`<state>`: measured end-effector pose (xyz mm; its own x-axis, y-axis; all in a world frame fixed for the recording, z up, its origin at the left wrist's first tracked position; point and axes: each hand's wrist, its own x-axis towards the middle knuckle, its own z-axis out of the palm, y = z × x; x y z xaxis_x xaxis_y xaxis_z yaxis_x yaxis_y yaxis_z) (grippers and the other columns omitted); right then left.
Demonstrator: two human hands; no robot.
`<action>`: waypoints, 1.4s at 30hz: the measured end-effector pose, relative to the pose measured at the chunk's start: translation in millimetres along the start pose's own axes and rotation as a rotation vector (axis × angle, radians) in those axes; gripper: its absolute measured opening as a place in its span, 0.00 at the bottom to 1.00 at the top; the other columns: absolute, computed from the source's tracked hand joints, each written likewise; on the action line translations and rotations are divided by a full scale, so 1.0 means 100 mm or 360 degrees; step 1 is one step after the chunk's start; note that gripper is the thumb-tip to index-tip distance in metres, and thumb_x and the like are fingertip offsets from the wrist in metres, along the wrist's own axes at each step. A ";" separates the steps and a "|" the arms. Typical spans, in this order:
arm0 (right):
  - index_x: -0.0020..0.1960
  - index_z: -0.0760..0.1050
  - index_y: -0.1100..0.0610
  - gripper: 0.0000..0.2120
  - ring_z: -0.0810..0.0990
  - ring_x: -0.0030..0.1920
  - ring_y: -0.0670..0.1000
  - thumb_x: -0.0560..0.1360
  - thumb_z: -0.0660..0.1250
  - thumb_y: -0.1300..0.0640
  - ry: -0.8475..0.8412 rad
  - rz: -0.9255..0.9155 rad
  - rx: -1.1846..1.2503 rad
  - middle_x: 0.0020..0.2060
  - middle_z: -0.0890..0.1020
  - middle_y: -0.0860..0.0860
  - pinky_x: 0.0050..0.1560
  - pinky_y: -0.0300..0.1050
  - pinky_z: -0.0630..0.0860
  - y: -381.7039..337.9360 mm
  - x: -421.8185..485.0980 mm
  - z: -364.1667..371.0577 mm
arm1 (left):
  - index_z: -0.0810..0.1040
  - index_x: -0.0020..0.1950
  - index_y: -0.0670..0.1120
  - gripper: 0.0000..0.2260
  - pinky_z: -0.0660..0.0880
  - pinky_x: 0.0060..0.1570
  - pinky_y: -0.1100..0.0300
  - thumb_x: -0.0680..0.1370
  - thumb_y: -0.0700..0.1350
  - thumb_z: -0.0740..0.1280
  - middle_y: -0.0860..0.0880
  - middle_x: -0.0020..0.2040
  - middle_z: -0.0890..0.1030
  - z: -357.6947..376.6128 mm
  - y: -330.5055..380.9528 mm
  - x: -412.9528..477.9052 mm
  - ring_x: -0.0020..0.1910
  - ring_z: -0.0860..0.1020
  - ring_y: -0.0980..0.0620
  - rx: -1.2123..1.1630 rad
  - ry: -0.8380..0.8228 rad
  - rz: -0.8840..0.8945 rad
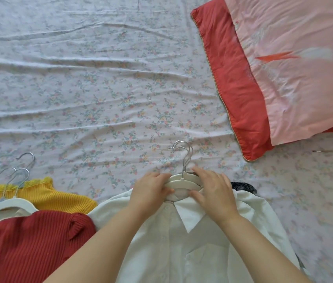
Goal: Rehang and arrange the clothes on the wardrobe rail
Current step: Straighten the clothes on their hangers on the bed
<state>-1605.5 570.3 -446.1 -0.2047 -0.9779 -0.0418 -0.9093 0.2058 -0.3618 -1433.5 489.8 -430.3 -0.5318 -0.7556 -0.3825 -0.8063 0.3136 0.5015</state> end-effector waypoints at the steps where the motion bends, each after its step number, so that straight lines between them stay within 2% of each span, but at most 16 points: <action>1: 0.58 0.75 0.52 0.27 0.79 0.46 0.52 0.61 0.74 0.45 0.0026 0.0006 0.0021 0.45 0.81 0.48 0.53 0.43 0.62 -0.01 -0.04 -0.04 | 0.71 0.65 0.52 0.17 0.65 0.53 0.59 0.77 0.50 0.63 0.51 0.58 0.76 -0.01 0.03 -0.06 0.59 0.70 0.50 -0.0042 0.0022 0.0009; 4: 0.53 0.78 0.51 0.22 0.78 0.46 0.51 0.63 0.66 0.43 0.0095 0.0080 0.0157 0.45 0.80 0.46 0.53 0.40 0.62 -0.12 -0.20 -0.19 | 0.73 0.62 0.50 0.15 0.65 0.52 0.60 0.76 0.48 0.65 0.51 0.57 0.76 -0.08 0.12 -0.24 0.59 0.71 0.51 -0.0163 0.0059 -0.0001; 6: 0.52 0.77 0.50 0.19 0.77 0.48 0.48 0.63 0.68 0.46 0.0175 0.0121 0.0222 0.46 0.80 0.46 0.56 0.40 0.62 -0.20 -0.36 -0.28 | 0.75 0.61 0.50 0.14 0.66 0.52 0.60 0.75 0.47 0.66 0.51 0.57 0.77 -0.13 0.19 -0.40 0.58 0.72 0.50 -0.0208 0.0089 0.0000; 9: 0.51 0.72 0.47 0.18 0.74 0.47 0.44 0.62 0.70 0.48 0.0256 0.0113 0.0233 0.42 0.81 0.45 0.59 0.42 0.59 -0.37 -0.65 -0.49 | 0.76 0.60 0.50 0.14 0.64 0.52 0.62 0.74 0.46 0.67 0.52 0.56 0.79 -0.22 0.33 -0.71 0.58 0.72 0.50 -0.0227 0.0097 0.0015; 12: 0.52 0.70 0.44 0.15 0.73 0.48 0.42 0.66 0.64 0.45 0.0338 0.0059 0.0191 0.43 0.80 0.43 0.60 0.44 0.60 -0.54 -0.87 -0.81 | 0.78 0.57 0.48 0.13 0.63 0.49 0.65 0.73 0.44 0.69 0.50 0.53 0.80 -0.39 0.47 -1.01 0.57 0.73 0.50 -0.0377 0.0227 0.0061; 18: 0.57 0.71 0.47 0.18 0.73 0.50 0.44 0.68 0.64 0.47 0.0664 0.0018 0.0080 0.46 0.80 0.44 0.57 0.52 0.66 -1.01 -1.32 -1.66 | 0.77 0.57 0.54 0.14 0.60 0.46 0.69 0.73 0.44 0.67 0.54 0.51 0.80 -1.01 0.89 -1.64 0.54 0.72 0.54 -0.0498 0.0266 0.0244; 22: 0.58 0.71 0.45 0.19 0.73 0.49 0.43 0.68 0.64 0.47 0.0788 0.0042 -0.0011 0.45 0.80 0.44 0.57 0.49 0.66 -1.34 -1.72 -2.13 | 0.77 0.56 0.56 0.13 0.60 0.44 0.69 0.72 0.48 0.64 0.55 0.49 0.80 -1.31 1.11 -2.14 0.51 0.71 0.56 -0.0553 0.0258 0.0365; 25: 0.57 0.70 0.44 0.19 0.73 0.47 0.44 0.67 0.63 0.45 0.0824 0.0070 -0.0059 0.45 0.81 0.44 0.54 0.44 0.65 -1.57 -1.93 -2.41 | 0.77 0.56 0.55 0.15 0.63 0.45 0.67 0.70 0.50 0.63 0.54 0.50 0.80 -1.48 1.23 -2.45 0.53 0.73 0.55 -0.0602 0.0272 0.0419; 28: 0.56 0.71 0.44 0.19 0.76 0.46 0.46 0.66 0.62 0.45 0.0856 0.0087 -0.0135 0.44 0.81 0.44 0.52 0.40 0.63 -1.71 -1.97 -2.69 | 0.77 0.57 0.53 0.14 0.64 0.46 0.67 0.73 0.43 0.66 0.54 0.52 0.80 -1.69 1.36 -2.60 0.54 0.74 0.54 -0.0666 0.0321 0.0440; 31: 0.56 0.76 0.47 0.20 0.77 0.44 0.50 0.66 0.62 0.45 0.0943 0.0056 -0.0258 0.43 0.81 0.46 0.51 0.43 0.64 -1.89 -2.00 -3.02 | 0.78 0.57 0.52 0.15 0.65 0.47 0.66 0.72 0.41 0.67 0.52 0.52 0.80 -1.95 1.51 -2.74 0.53 0.75 0.53 -0.0751 0.0378 0.0498; 34: 0.55 0.79 0.51 0.21 0.79 0.44 0.53 0.66 0.61 0.44 0.1091 -0.0018 -0.0377 0.43 0.82 0.48 0.50 0.49 0.70 -2.09 -2.05 -3.42 | 0.78 0.56 0.52 0.14 0.66 0.46 0.67 0.71 0.41 0.68 0.49 0.51 0.80 -2.23 1.69 -2.89 0.51 0.76 0.52 -0.0813 0.0479 0.0614; 37: 0.55 0.80 0.53 0.22 0.80 0.44 0.58 0.66 0.62 0.44 0.1229 -0.0095 -0.0417 0.43 0.83 0.52 0.48 0.56 0.76 -2.37 -2.18 -3.91 | 0.79 0.55 0.54 0.14 0.72 0.50 0.60 0.71 0.42 0.69 0.48 0.49 0.80 -2.59 1.90 -3.15 0.50 0.77 0.50 -0.0914 0.0590 0.0760; 39: 0.55 0.79 0.54 0.22 0.80 0.44 0.59 0.66 0.63 0.44 0.1316 -0.0100 -0.0465 0.42 0.82 0.53 0.48 0.56 0.75 -2.58 -2.30 -4.25 | 0.78 0.54 0.54 0.14 0.74 0.53 0.54 0.70 0.41 0.69 0.48 0.49 0.80 -2.87 2.06 -3.40 0.49 0.78 0.48 -0.0954 0.0646 0.0857; 42: 0.56 0.79 0.53 0.23 0.78 0.44 0.57 0.66 0.63 0.43 0.1474 -0.0131 -0.0492 0.41 0.82 0.53 0.49 0.53 0.72 -2.90 -2.45 -4.73 | 0.78 0.55 0.53 0.14 0.73 0.54 0.53 0.71 0.41 0.69 0.52 0.46 0.79 -3.35 2.28 -3.81 0.50 0.77 0.50 -0.0955 0.0742 0.1016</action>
<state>-1463.4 767.8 109.8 -0.2198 -0.6015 0.7681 -0.9613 0.2678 -0.0653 -1327.9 656.1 89.6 -0.5620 -0.7372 0.3751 -0.0710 0.4948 0.8661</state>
